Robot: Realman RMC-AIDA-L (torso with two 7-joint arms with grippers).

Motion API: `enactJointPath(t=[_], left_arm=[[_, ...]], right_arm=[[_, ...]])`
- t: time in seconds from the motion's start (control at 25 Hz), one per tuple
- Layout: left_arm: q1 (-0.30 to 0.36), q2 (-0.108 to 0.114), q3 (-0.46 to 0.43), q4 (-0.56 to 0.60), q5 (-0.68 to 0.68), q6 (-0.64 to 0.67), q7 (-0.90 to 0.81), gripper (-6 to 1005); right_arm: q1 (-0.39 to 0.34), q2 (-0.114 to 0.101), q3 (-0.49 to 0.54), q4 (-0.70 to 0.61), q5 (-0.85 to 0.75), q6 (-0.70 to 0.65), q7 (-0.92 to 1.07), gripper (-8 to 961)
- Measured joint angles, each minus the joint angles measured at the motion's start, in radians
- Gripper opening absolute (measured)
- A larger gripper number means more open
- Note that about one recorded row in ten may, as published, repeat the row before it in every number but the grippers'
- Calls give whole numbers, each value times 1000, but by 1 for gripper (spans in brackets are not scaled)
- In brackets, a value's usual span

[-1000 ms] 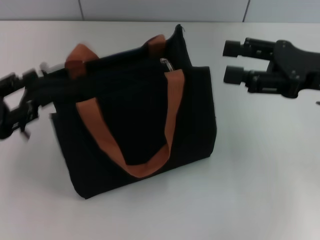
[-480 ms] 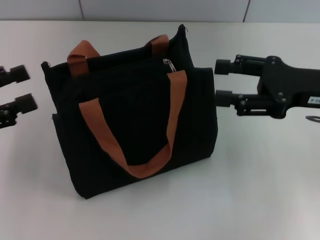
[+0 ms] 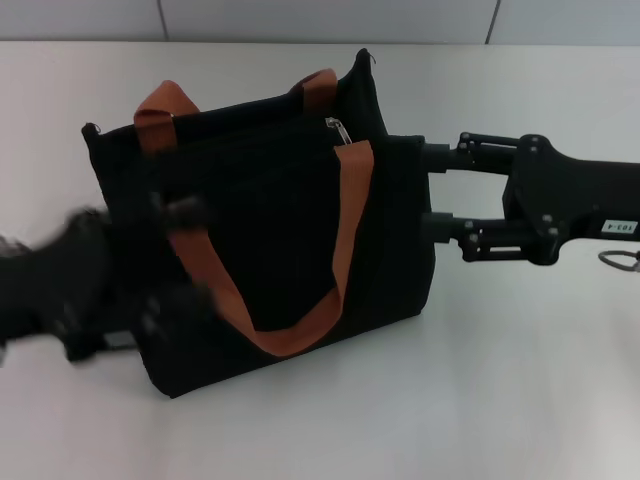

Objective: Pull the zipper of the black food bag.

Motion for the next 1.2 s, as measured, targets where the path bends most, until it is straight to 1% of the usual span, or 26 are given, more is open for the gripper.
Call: enactJointPath(t=[0.04, 0.08, 0.2, 0.24, 0.28, 0.32, 0.44, 0.48, 0.52, 0.56, 0.6, 0.72, 0.76, 0.8, 0.88, 0.92, 0.96, 1.0, 1.08, 1.12, 1.16, 1.2], left_arm=[[0, 0, 0, 0, 0, 0, 0, 813], [23, -26, 100, 0, -3, 1, 98, 813], [35, -39, 154, -4, 1, -1, 165, 813], [35, -39, 154, -4, 1, -1, 165, 813], [36, -46, 169, -27, 22, -6, 209, 813], [31, -45, 165, -89, 57, -22, 271, 813], [30, -44, 163, -105, 66, -27, 289, 813], [27, -42, 161, -131, 75, -39, 316, 813], [30, -36, 160, -205, 94, -103, 404, 813], [30, -36, 160, -205, 94, -103, 404, 813], [36, -33, 161, -216, 103, -135, 428, 813], [36, -33, 161, -216, 103, -135, 428, 812], [38, -21, 160, -219, 122, -184, 445, 812], [29, -13, 156, -219, 122, -203, 446, 812], [29, -13, 156, -219, 122, -203, 446, 812], [17, -4, 144, -218, 122, -219, 445, 812], [-20, 15, 105, -214, 123, -232, 439, 812], [-31, 20, 95, -214, 124, -235, 438, 812], [-31, 20, 95, -214, 124, -235, 438, 812], [-47, 27, 80, -214, 124, -240, 434, 812], [-84, 45, 57, -208, 124, -252, 412, 812], [-90, 49, 55, -206, 124, -255, 407, 812]], right_arm=[[-3, 1, 0, 2, -2, -3, -14, 765], [-6, 3, 0, 4, -2, -6, -30, 765], [-13, 11, -11, 10, -3, -17, -63, 765], [-14, 12, -21, 12, -3, -20, -70, 765], [-14, 12, -35, 15, -3, -22, -75, 765], [-14, 12, -53, 18, -3, -22, -80, 765], [-15, 12, -102, 40, -3, -16, -109, 766], [-15, 12, -117, 51, -7, -14, -122, 766], [-16, 12, -127, 62, -17, -13, -134, 766], [-16, 13, -132, 68, -30, -13, -145, 766], [-16, 16, -137, 76, -47, -11, -156, 765], [-21, 29, -138, 88, -96, 4, -187, 765], [-24, 33, -138, 91, -102, 13, -193, 765], [-27, 36, -138, 94, -105, 23, -197, 765], [-31, 37, -138, 105, -106, 37, -203, 764], [-32, 38, -138, 122, -106, 42, -214, 764], [-32, 38, -138, 122, -106, 42, -214, 764], [-32, 38, -137, 129, -106, 43, -221, 764], [-32, 38, -137, 137, -106, 47, -228, 763], [-32, 38, -137, 140, -106, 49, -228, 763], [-32, 38, -137, 143, -106, 50, -228, 763], [-32, 38, -136, 145, -106, 50, -228, 763]])
